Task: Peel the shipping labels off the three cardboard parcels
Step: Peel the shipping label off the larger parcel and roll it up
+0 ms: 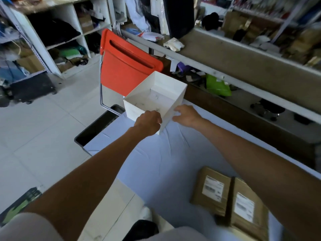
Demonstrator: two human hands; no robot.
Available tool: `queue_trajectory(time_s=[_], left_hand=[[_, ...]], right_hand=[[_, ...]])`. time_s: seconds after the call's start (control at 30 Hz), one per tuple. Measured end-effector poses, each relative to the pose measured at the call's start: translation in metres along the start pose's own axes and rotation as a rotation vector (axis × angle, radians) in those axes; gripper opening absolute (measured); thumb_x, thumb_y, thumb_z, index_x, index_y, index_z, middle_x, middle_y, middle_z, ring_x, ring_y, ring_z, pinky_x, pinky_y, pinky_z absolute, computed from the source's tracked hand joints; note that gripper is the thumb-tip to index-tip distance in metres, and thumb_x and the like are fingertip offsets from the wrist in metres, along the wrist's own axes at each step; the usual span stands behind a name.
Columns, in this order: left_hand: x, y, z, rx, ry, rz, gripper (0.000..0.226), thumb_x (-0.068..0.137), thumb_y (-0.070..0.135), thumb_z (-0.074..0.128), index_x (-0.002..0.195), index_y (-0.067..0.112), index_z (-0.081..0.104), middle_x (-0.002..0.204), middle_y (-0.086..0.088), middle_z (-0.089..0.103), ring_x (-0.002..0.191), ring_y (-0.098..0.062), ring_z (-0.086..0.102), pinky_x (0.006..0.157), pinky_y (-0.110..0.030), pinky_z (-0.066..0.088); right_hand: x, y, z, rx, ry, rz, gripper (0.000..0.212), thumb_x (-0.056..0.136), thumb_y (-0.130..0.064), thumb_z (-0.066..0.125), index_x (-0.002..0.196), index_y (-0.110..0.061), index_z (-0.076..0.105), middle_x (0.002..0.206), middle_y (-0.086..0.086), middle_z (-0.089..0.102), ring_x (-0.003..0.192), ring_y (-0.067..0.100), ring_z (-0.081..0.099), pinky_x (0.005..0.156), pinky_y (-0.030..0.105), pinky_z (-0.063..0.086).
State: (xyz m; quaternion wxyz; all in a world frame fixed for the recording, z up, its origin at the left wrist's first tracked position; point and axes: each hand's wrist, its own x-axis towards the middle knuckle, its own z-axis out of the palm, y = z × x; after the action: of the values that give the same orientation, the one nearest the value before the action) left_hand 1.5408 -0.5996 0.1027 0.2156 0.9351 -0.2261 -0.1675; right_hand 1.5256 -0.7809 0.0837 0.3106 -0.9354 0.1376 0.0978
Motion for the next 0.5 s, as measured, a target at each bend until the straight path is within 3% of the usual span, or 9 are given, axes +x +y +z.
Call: queue_trajectory(time_s=[0.2, 0.33, 0.5], left_hand=[[-0.039, 0.060, 0.043, 0.016, 0.056, 0.111, 0.021, 0.091, 0.010, 0.054, 0.108, 0.012, 0.067, 0.120, -0.008, 0.063, 0.109, -0.029, 0.059, 0.094, -0.034, 0.047], [-0.079, 0.111, 0.084, 0.025, -0.001, 0.175, 0.022, 0.093, 0.011, 0.053, 0.108, 0.012, 0.068, 0.121, -0.007, 0.064, 0.109, -0.027, 0.061, 0.097, -0.032, 0.048], [-0.125, 0.162, 0.125, 0.026, -0.097, 0.178, 0.024, 0.088, 0.008, 0.053, 0.105, 0.016, 0.068, 0.118, -0.006, 0.064, 0.109, -0.028, 0.060, 0.093, -0.037, 0.051]], right_hand=[[-0.082, 0.046, -0.008, -0.063, -0.030, 0.020, 0.063, 0.085, -0.033, 0.068, 0.140, -0.011, 0.046, 0.147, 0.007, 0.042, 0.133, 0.021, 0.043, 0.104, 0.024, 0.034], [-0.155, 0.086, -0.015, -0.071, -0.018, 0.056, 0.059, 0.086, -0.027, 0.067, 0.139, -0.009, 0.048, 0.147, 0.008, 0.043, 0.135, 0.023, 0.040, 0.108, 0.030, 0.035], [-0.241, 0.134, -0.021, -0.112, -0.020, 0.123, 0.048, 0.090, -0.025, 0.063, 0.133, -0.005, 0.052, 0.138, 0.012, 0.053, 0.126, 0.028, 0.050, 0.100, 0.031, 0.041]])
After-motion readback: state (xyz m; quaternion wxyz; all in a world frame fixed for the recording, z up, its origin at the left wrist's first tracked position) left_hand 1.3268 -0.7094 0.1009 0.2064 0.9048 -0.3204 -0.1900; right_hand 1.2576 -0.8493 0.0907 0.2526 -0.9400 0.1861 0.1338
